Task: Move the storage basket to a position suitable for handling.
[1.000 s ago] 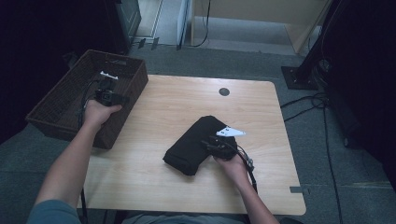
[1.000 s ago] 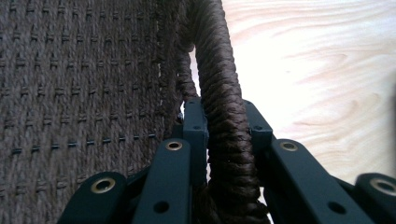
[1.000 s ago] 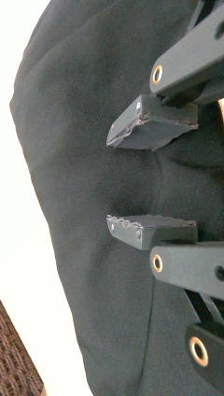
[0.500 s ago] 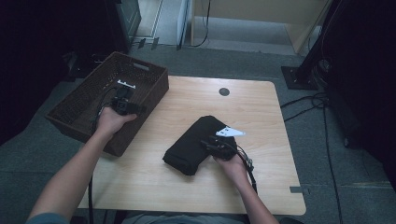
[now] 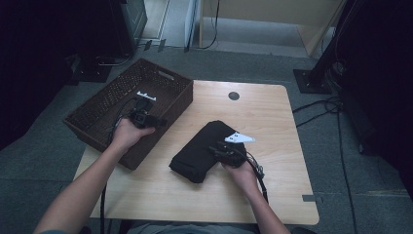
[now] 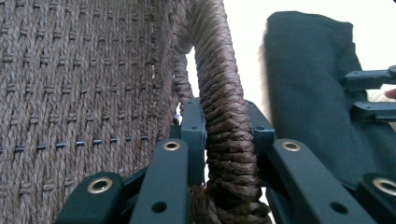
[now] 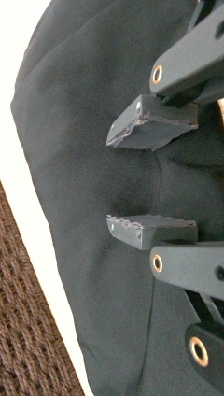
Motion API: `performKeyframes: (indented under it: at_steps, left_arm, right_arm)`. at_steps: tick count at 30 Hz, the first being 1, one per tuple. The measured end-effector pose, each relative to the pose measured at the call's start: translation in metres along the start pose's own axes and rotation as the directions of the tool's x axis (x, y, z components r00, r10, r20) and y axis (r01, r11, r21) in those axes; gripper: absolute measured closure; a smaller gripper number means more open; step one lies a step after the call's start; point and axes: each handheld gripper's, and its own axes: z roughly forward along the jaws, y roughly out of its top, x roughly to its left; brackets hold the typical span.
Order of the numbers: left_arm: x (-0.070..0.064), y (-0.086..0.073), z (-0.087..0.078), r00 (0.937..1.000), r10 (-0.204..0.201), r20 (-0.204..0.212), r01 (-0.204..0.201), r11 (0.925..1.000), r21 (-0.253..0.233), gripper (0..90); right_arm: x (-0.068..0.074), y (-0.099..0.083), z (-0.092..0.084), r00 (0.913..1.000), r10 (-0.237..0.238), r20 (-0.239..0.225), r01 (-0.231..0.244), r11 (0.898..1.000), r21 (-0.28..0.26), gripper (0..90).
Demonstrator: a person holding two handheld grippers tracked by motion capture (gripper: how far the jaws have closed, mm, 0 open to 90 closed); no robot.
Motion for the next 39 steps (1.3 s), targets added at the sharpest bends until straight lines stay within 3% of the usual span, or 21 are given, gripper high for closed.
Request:
performKeyframes:
  at_steps: [6, 10, 13, 17, 22, 25, 29, 31, 37, 39]
  left_arm:
    - [-0.008, 0.001, 0.005, 1.0, 0.0, 0.007, 0.0, 1.0, -0.001, 74.2]
    - [-0.007, 0.001, 0.005, 0.9998, -0.003, 0.017, 0.003, 1.0, -0.008, 72.7]
    - [-0.009, 0.002, 0.003, 0.9997, 0.023, -0.004, -0.023, 0.9995, -0.02, 69.6]
    - [-0.012, 0.011, -0.008, 0.9998, 0.013, -0.016, -0.014, 0.9991, -0.04, 64.3]
    - [-0.026, 0.025, -0.026, 0.9984, 0.051, -0.025, -0.052, 0.9965, -0.065, 59.4]
    - [-0.04, 0.026, -0.031, 0.9961, 0.087, -0.013, -0.088, 0.9933, -0.075, 57.4]
    - [-0.054, 0.024, -0.028, 0.9927, 0.119, -0.015, -0.12, 0.9907, -0.064, 55.1]
    - [-0.06, 0.022, -0.024, 0.9933, 0.116, 0.003, -0.115, 0.9909, -0.07, 54.1]
    - [-0.075, 0.017, -0.01, 0.991, 0.133, 0.019, -0.131, 0.99, -0.051, 51.4]
    - [-0.08, 0.015, -0.004, 0.9891, 0.147, 0.007, -0.147, 0.9886, -0.034, 50.1]
  right_arm:
    - [0.0, 0.0, 0.0, 1.0, -0.003, 0.0, 0.003, 1.0, 0.0, 54.9]
    - [0.0, 0.0, 0.0, 1.0, -0.001, -0.001, 0.001, 1.0, -0.001, 54.9]
    - [0.001, 0.0, 0.0, 1.0, 0.0, 0.003, 0.0, 1.0, -0.002, 54.9]
    - [0.001, 0.0, -0.002, 0.9997, 0.024, 0.0, -0.024, 1.0, -0.005, 54.7]
    - [0.002, 0.003, -0.009, 0.9991, 0.043, 0.0, -0.043, 0.999, 0.025, 53.4]
    - [0.007, 0.002, -0.015, 0.9987, 0.051, 0.002, -0.051, 0.998, 0.029, 51.7]
    - [0.015, 0.002, -0.02, 0.9998, 0.017, 0.012, -0.017, 0.999, 0.031, 48.0]
    - [0.019, 0.002, -0.02, 0.9998, 0.009, 0.018, -0.009, 0.999, 0.034, 47.1]
    - [0.023, -0.002, -0.019, 0.9998, 0.019, 0.011, -0.02, 0.999, 0.05, 45.2]
    - [0.021, -0.003, -0.016, 0.9997, 0.023, 0.005, -0.023, 0.998, 0.061, 44.8]
